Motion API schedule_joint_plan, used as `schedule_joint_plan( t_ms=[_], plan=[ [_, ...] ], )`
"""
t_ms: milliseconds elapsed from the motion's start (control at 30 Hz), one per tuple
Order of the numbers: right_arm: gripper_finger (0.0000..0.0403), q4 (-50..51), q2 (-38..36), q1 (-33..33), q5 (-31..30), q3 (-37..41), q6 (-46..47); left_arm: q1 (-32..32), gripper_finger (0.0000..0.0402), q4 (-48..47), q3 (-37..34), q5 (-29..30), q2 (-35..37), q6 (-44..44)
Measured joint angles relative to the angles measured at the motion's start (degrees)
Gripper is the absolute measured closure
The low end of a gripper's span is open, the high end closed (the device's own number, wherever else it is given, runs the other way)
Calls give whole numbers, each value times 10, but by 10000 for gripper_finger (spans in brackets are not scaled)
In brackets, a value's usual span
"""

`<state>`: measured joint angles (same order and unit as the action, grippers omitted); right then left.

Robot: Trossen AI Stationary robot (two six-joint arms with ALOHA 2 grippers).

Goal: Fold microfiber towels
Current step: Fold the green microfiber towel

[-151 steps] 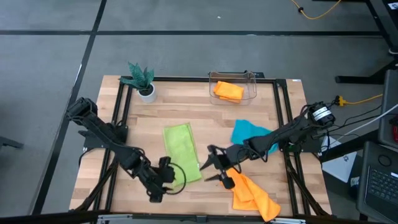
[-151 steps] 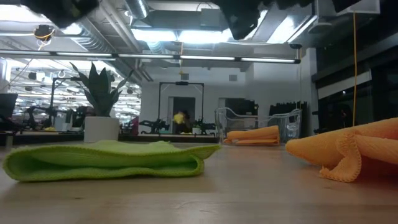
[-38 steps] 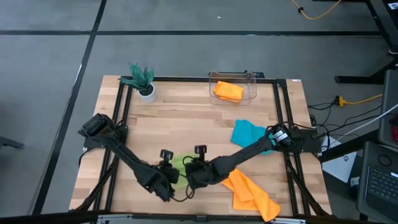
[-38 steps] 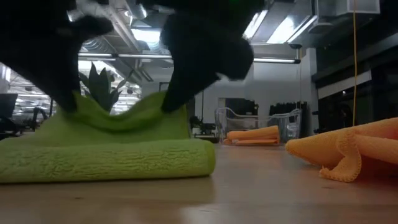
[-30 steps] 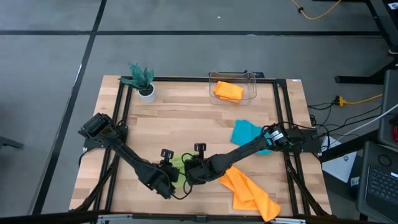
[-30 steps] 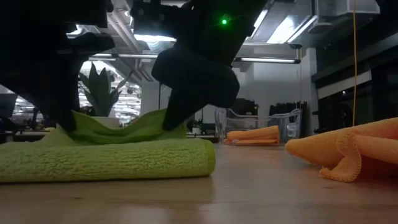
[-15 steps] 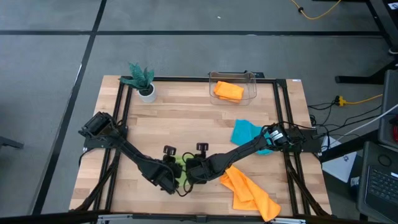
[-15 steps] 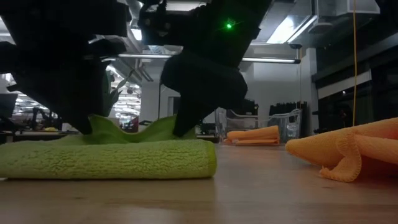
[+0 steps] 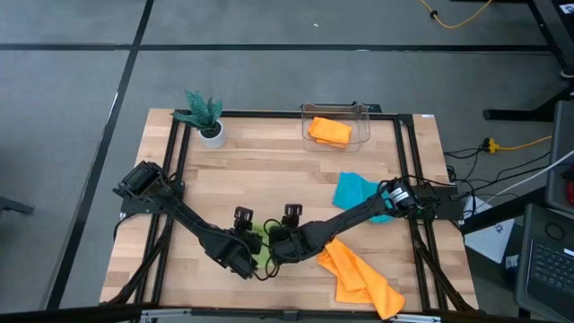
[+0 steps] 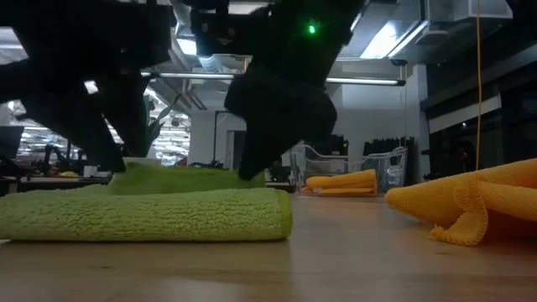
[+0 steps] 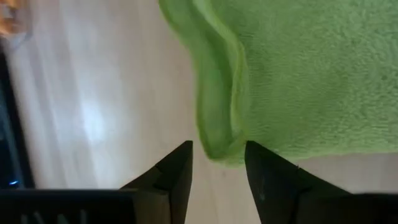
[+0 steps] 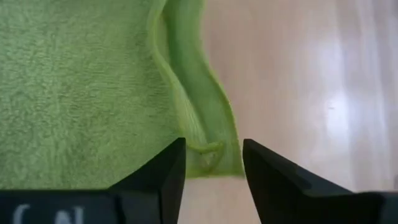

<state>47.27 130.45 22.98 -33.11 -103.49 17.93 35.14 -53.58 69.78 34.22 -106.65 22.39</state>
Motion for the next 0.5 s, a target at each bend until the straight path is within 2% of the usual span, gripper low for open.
schedule_joint_plan(
  t_ms=[200, 500],
  plan=[
    [238, 102, -2, 0, -3, -61, 16, 1, 264, -77, 44, 10, 1, 19],
    [250, 272, -2, 25, 0, -106, 93, 27, 264, -180, 79, -8, 18, 112]
  ],
)
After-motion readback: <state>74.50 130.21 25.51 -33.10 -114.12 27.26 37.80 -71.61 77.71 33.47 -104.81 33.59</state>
